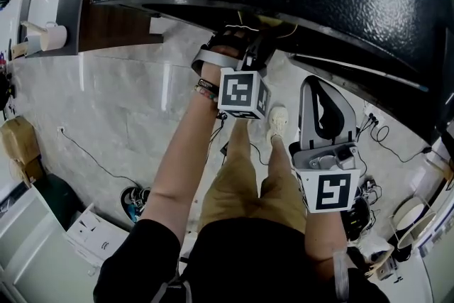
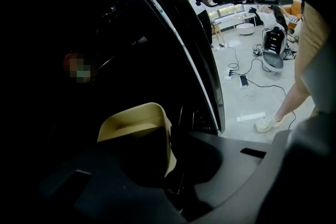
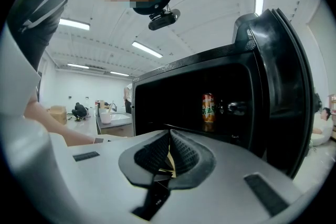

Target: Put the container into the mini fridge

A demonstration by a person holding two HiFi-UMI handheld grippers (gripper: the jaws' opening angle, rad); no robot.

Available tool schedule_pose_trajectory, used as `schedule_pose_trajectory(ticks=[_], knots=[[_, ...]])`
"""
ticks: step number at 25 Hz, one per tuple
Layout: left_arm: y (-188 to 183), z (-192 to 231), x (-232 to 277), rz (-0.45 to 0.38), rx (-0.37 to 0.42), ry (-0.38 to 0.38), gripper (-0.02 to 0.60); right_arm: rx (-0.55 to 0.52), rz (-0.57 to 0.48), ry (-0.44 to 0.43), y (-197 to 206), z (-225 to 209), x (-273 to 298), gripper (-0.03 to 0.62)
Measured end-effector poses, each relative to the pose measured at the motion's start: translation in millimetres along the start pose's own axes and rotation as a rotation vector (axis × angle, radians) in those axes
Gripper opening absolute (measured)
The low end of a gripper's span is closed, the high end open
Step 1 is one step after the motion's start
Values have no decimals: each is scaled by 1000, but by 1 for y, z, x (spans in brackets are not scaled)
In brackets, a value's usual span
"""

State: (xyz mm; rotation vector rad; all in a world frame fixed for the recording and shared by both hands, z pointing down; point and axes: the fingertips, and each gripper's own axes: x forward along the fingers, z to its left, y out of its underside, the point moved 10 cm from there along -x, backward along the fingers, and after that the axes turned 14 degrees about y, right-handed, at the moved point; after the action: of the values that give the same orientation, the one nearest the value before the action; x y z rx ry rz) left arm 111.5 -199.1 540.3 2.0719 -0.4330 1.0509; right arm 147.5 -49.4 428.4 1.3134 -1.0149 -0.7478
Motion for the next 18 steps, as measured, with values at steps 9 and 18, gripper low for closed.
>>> schedule_pose_trajectory(ticks=[9, 18], knots=[[1, -2, 4, 0, 2, 15, 61, 4, 7, 3, 4, 4, -7, 37], [3, 0, 10, 11, 28, 16, 60, 1, 16, 15, 7, 2, -13, 37]])
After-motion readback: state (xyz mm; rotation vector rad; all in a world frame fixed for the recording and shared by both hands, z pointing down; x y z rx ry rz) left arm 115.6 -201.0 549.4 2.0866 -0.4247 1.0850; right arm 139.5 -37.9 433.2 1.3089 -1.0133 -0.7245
